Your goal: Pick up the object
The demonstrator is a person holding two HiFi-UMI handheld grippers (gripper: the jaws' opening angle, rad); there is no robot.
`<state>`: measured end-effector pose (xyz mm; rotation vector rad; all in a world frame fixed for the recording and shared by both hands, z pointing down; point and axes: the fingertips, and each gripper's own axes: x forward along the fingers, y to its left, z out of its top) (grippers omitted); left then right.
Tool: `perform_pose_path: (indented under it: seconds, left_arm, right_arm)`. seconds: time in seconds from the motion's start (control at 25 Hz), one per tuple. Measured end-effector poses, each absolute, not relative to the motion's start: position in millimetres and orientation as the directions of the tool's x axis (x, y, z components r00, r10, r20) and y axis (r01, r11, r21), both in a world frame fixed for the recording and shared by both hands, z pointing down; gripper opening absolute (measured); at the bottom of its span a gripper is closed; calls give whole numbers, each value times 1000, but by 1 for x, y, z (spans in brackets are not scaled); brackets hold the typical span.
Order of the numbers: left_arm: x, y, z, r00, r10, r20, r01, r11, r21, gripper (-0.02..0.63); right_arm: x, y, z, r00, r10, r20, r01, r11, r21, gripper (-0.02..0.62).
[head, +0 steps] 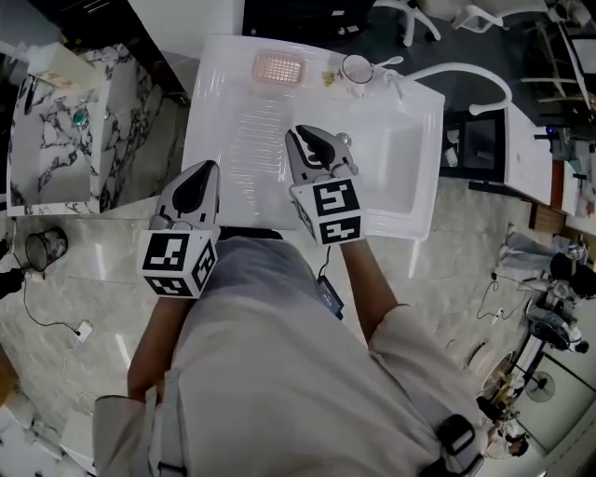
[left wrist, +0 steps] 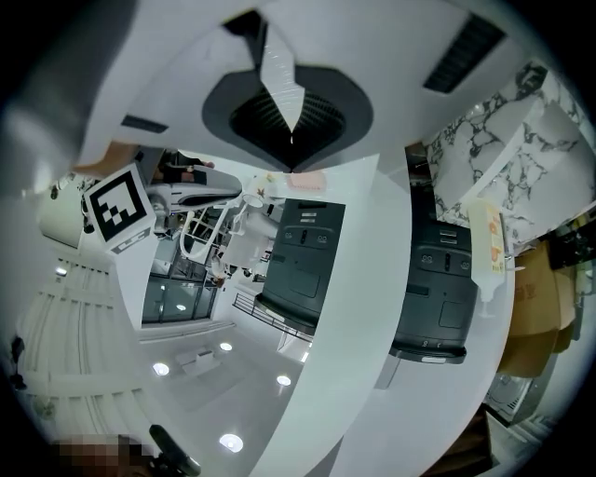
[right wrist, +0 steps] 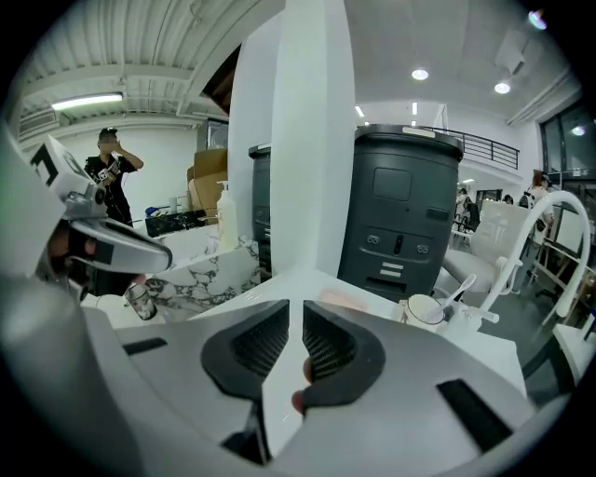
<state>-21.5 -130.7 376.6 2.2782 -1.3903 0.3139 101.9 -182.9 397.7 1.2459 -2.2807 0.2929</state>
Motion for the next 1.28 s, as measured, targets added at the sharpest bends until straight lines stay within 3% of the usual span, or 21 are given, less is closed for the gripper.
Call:
perform_pose_path:
  seconds: [1.28]
  left_arm:
    - [-51,-155,398,457,-754,472,-887,-350,299,3]
  right_arm:
    - [94,-247,461,-328,-662,674,-766,604,220,74]
